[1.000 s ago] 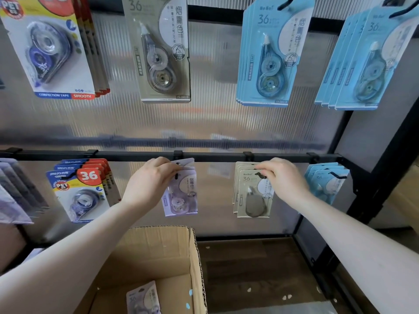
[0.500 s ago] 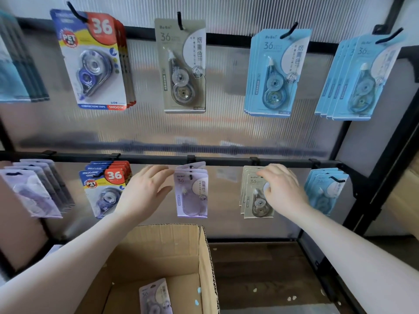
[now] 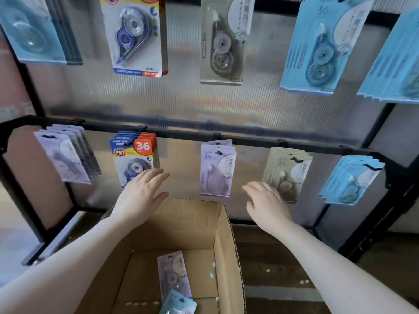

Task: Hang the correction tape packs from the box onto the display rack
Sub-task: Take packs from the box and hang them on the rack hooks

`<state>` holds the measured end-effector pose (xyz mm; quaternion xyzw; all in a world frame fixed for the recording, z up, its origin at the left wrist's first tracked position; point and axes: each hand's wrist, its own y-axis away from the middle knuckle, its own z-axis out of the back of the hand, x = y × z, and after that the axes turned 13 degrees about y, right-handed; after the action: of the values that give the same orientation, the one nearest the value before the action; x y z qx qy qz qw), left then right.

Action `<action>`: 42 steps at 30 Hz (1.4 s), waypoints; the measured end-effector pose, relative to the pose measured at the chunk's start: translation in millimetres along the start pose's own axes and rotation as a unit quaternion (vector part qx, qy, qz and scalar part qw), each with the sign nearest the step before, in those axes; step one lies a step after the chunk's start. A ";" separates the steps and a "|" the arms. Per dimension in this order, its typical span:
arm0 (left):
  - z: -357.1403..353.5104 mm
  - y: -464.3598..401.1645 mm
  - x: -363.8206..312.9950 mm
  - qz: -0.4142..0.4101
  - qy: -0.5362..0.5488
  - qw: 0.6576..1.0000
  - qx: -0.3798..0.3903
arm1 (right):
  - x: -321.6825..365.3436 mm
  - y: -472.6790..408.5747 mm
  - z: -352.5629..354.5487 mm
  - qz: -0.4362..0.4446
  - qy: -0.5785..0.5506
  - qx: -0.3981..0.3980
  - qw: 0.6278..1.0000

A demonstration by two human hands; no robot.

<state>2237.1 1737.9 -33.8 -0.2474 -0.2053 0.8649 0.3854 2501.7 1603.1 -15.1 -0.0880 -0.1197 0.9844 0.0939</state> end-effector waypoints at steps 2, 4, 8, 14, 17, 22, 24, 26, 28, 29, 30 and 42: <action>-7.2 11.6 9.8 0.009 -0.002 1.000 0.016 | 11.0 0.7 -13.4 0.008 -0.008 0.018 1.000; -14.4 21.4 18.9 0.020 -0.004 0.999 0.032 | 21.5 1.8 -26.2 0.014 -0.014 0.035 0.999; -29.7 37.9 32.4 0.038 -0.002 0.998 0.054 | 36.8 3.8 -47.1 0.026 -0.022 0.049 0.998; -53.4 57.7 46.3 0.057 0.001 0.993 0.106 | 47.3 -0.3 -63.8 0.029 -0.017 0.066 0.997; -62.3 61.9 52.2 0.068 0.001 0.990 0.125 | 51.6 -2.8 -68.3 0.027 -0.026 0.071 0.997; -82.2 65.4 53.5 0.085 0.016 0.983 0.160 | 60.3 -5.6 -72.8 0.034 -0.047 0.070 0.996; -93.8 66.8 54.6 0.097 0.021 0.979 0.180 | 62.5 -6.1 -74.8 0.037 -0.050 0.069 0.996; -104.7 68.4 56.2 0.108 0.016 0.972 0.210 | 63.3 -5.8 -77.4 0.038 -0.054 0.067 0.996; -115.8 71.0 57.6 0.119 0.011 0.961 0.248 | 62.2 -4.9 -80.2 0.037 -0.057 0.068 0.995; -121.2 72.8 58.5 0.127 0.011 0.955 0.268 | 61.7 -4.3 -81.3 0.036 -0.058 0.067 0.995; -126.1 74.8 59.4 0.134 0.012 0.948 0.288 | 61.2 -4.0 -82.5 0.035 -0.058 0.066 0.995; -182.9 100.8 72.3 0.244 0.058 0.883 0.397 | 59.0 -0.5 -103.6 0.061 -0.045 0.001 0.997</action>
<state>2245.4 1761.2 -253.4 -0.1660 0.2451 0.9248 0.2390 2465.0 1638.4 -123.0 -0.0510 -0.1175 0.9914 0.0281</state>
